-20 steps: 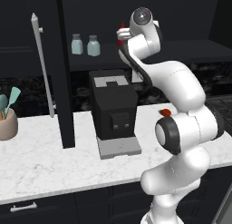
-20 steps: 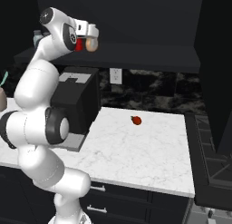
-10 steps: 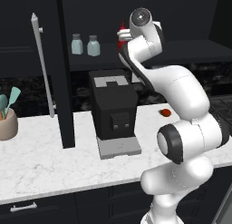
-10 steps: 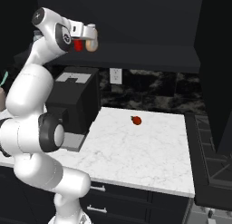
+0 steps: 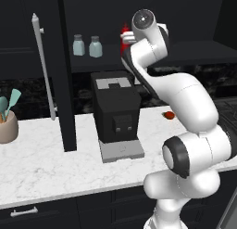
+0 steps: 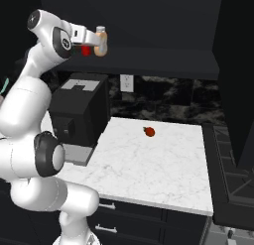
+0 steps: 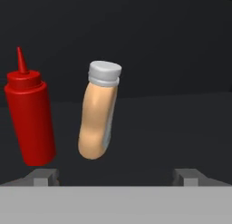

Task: Put the shaker and condiment bottle from the counter next to their counterparts in the cabinet.

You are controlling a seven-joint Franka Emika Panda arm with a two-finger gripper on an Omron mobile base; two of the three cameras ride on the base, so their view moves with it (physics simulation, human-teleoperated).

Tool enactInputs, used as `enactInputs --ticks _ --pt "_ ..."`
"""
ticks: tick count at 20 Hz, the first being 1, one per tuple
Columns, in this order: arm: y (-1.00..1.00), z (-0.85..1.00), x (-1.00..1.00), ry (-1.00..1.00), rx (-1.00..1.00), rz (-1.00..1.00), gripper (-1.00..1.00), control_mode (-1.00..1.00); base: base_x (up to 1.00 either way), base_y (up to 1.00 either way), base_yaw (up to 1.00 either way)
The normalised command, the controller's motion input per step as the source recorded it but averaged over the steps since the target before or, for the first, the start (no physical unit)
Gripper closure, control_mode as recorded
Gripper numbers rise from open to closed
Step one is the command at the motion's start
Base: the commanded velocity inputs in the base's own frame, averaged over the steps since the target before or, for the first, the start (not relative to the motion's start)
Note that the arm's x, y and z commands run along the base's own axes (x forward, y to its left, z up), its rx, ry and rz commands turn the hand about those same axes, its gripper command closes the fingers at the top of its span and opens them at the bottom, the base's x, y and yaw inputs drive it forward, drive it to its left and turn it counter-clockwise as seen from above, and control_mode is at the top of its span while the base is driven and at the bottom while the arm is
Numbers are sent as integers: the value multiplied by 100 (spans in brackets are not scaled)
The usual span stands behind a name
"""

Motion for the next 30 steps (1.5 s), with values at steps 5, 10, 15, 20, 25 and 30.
enactInputs --ticks 5,10,15,20,25,30 --pt "0 0 -28 0 0 -3 -100 -100 0 0 0" --pt "0 0 -32 0 0 -2 -100 -100 0 0 0" --pt "-1 0 -40 0 0 -1 -100 -100 0 0 0" --pt "-6 0 -43 0 0 0 -100 -100 0 0 0" --pt "-12 0 -46 0 1 -1 -100 -100 0 0 0" --pt "-16 0 -54 0 1 -1 -100 -100 0 0 0"
